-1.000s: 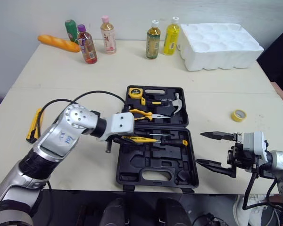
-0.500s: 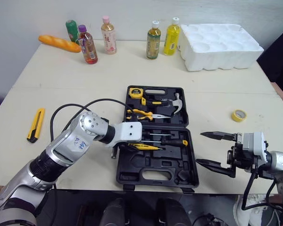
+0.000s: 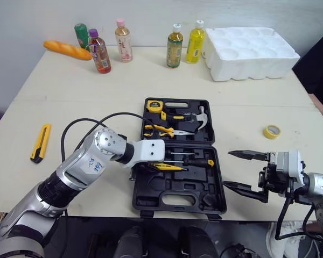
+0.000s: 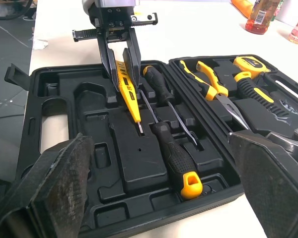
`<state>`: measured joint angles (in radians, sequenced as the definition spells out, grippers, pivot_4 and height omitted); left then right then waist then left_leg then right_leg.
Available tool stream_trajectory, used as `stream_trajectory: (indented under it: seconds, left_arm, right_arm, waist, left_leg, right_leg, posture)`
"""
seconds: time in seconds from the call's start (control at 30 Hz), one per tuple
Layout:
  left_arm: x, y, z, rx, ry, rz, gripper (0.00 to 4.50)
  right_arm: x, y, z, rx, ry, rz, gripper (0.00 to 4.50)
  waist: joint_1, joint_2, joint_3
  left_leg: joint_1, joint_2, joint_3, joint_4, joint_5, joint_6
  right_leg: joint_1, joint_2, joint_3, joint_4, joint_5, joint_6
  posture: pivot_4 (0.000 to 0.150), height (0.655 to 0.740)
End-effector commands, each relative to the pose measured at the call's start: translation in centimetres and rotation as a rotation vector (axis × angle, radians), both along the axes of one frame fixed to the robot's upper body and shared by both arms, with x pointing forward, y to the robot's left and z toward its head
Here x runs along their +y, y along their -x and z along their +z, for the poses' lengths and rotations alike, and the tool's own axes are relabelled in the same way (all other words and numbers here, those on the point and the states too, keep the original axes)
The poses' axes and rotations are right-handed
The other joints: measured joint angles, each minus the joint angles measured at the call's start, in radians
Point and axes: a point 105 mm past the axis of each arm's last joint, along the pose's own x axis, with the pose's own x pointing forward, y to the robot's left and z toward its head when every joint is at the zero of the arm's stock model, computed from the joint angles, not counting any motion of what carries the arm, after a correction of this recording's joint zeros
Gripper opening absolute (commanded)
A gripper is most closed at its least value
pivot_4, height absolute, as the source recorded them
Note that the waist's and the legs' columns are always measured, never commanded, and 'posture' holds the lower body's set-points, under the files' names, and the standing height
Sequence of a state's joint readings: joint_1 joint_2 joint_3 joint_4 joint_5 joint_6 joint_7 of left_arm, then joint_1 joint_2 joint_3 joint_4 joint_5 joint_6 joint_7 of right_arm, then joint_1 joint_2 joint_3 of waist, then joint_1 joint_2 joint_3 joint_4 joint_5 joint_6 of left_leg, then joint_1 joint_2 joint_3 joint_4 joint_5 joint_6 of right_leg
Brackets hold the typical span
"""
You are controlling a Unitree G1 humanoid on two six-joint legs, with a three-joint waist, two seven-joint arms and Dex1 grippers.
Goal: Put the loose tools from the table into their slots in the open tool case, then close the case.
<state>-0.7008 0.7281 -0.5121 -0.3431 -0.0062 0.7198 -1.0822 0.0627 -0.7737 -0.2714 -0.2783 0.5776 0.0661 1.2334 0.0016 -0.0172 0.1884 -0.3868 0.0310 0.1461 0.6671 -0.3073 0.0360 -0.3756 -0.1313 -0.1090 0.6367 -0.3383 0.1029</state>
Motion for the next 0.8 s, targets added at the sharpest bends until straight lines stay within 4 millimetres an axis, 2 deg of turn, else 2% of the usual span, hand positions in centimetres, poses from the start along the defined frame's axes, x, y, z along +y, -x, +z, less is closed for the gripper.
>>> stream_trajectory:
  seconds: [0.03,0.17,0.23,0.3,0.53,0.73,0.8]
  left_arm:
    - [0.4,0.1,-0.2,0.012,-0.032,0.018,0.5]
    - [0.0,0.3,0.0,0.017,0.001,0.018,0.5]
    - [-0.3,0.4,0.2,0.009,0.014,-0.004,1.54]
    - [-0.4,0.6,0.7,0.008,0.035,-0.027,2.27]
    - [-0.7,1.1,2.0,0.025,0.142,-0.069,2.27]
    - [-0.5,0.9,3.1,-0.032,0.222,-0.103,2.27]
    - [-0.3,1.0,4.4,-0.061,0.319,-0.155,2.27]
  right_arm:
    - [0.7,0.4,0.7,-0.044,0.004,0.03,4.5]
    - [0.7,0.3,0.7,-0.046,0.002,0.03,4.5]
    - [0.8,0.3,0.7,-0.046,0.0,0.03,4.5]
    - [0.8,0.3,0.7,-0.047,-0.001,0.03,4.5]
    - [0.9,0.1,0.8,-0.049,-0.002,0.03,4.5]
    - [1.0,0.0,0.8,-0.053,-0.001,0.032,4.5]
    - [1.0,-0.1,0.8,-0.054,-0.003,0.029,4.5]
  waist:
    - [-0.001,0.0,0.0]
    - [-0.001,0.0,0.0]
    - [-0.001,0.0,0.0]
    - [-0.001,0.0,0.0]
    - [0.0,0.0,0.0]
    - [0.0,0.0,0.0]
    - [0.0,0.0,0.0]
  left_leg:
    - [0.0,0.0,0.0,0.0,0.0,0.0]
    - [0.0,0.0,0.0,0.0,0.0,0.0]
    - [0.0,0.0,0.0,0.0,0.0,0.0]
    - [0.0,0.0,0.0,0.0,0.0,0.0]
    - [0.0,0.0,0.0,0.001,0.0,0.0]
    - [0.0,0.0,0.0,0.001,0.0,0.0]
    - [0.0,0.0,0.0,0.001,0.0,0.0]
  right_leg:
    - [0.0,0.0,0.0,0.0,0.0,0.0]
    - [0.0,0.0,0.0,0.0,0.0,0.0]
    - [0.0,0.0,0.0,0.0,0.0,0.0]
    - [0.0,0.0,0.0,0.0,0.0,0.0]
    - [0.0,0.0,0.0,0.0,0.0,0.0]
    - [0.0,-0.001,0.0,0.0,0.0,0.0]
    - [0.0,-0.001,0.0,0.0,0.0,0.0]
  posture:
    - [0.15,0.74]
    - [0.15,0.74]
    - [0.15,0.74]
    - [0.15,0.74]
    - [0.15,0.74]
    - [0.15,0.74]
    - [0.15,0.74]
